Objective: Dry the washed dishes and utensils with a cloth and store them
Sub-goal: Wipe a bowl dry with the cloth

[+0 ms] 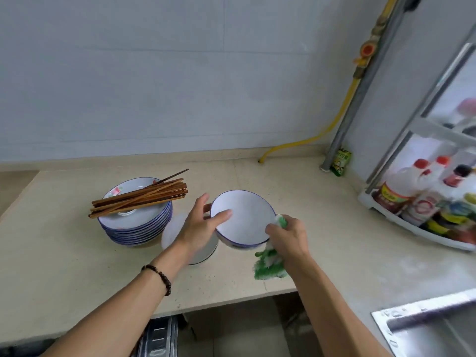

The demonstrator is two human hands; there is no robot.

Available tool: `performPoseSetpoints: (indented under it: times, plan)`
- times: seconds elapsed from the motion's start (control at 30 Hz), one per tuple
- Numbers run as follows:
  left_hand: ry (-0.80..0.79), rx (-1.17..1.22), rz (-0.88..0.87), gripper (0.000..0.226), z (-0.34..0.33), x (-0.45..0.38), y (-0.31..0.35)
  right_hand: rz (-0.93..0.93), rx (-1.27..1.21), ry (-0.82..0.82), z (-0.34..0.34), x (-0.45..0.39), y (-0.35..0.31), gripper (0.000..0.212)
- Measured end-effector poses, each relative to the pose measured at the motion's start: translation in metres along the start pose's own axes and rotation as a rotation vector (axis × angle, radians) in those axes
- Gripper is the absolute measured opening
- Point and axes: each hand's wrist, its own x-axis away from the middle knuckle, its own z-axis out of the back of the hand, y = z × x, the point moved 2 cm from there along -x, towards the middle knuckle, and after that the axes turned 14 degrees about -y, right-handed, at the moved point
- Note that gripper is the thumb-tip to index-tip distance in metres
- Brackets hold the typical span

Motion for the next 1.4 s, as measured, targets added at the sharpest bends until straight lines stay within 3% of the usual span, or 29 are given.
performPoseSetpoints:
  times: [0.1,0.17,0.27,0.37,0.57,0.73,0.8,0.87,0.9,1.07,1.27,1.4]
  plan:
    - [-0.13,0.223,0.095,0.07,-0.06,-0.003,0.016,-0.017,-0.087,0.094,0.045,0.029,0.009,0.011]
    - [-0.264,0.364,0.179,0.059,-0.101,0.001,0.025,-0.01,-0.119,0.149,0.077,0.048,0.014,0.01]
    - [-0.371,0.4,0.199,0.044,-0.168,0.007,0.037,0.001,-0.146,0.231,0.131,0.08,0.033,0.012]
    - [-0.375,0.317,0.221,0.027,-0.237,0.009,0.044,-0.015,-0.176,0.279,0.186,0.108,0.068,0.008]
    - [-0.402,-0.109,0.168,0.047,-0.367,0.006,0.048,-0.086,-0.328,0.489,0.292,0.167,0.153,0.048]
    - [-0.497,-0.592,0.036,0.08,-0.453,0.007,0.041,-0.071,-0.516,0.517,0.345,0.209,0.198,0.04]
    - [-0.51,-0.751,0.016,0.081,-0.476,0.009,0.04,-0.018,-0.598,0.472,0.357,0.217,0.208,0.028]
    - [-0.523,-0.82,0.01,0.081,-0.492,0.012,0.04,0.007,-0.672,0.481,0.367,0.225,0.217,0.008]
    - [-0.527,-0.853,0.004,0.082,-0.499,0.013,0.041,-0.007,-0.698,0.482,0.372,0.229,0.223,0.009]
    - [-0.536,-0.964,-0.014,0.084,-0.512,0.018,0.044,-0.012,-0.638,0.47,0.378,0.234,0.242,0.04]
    - [-0.537,-0.995,0.017,0.091,-0.513,0.024,0.046,0.121,-0.67,0.376,0.373,0.229,0.249,0.029]
    - [-0.525,-0.991,0.042,0.093,-0.508,0.026,0.047,0.045,-0.745,0.323,0.374,0.218,0.26,0.053]
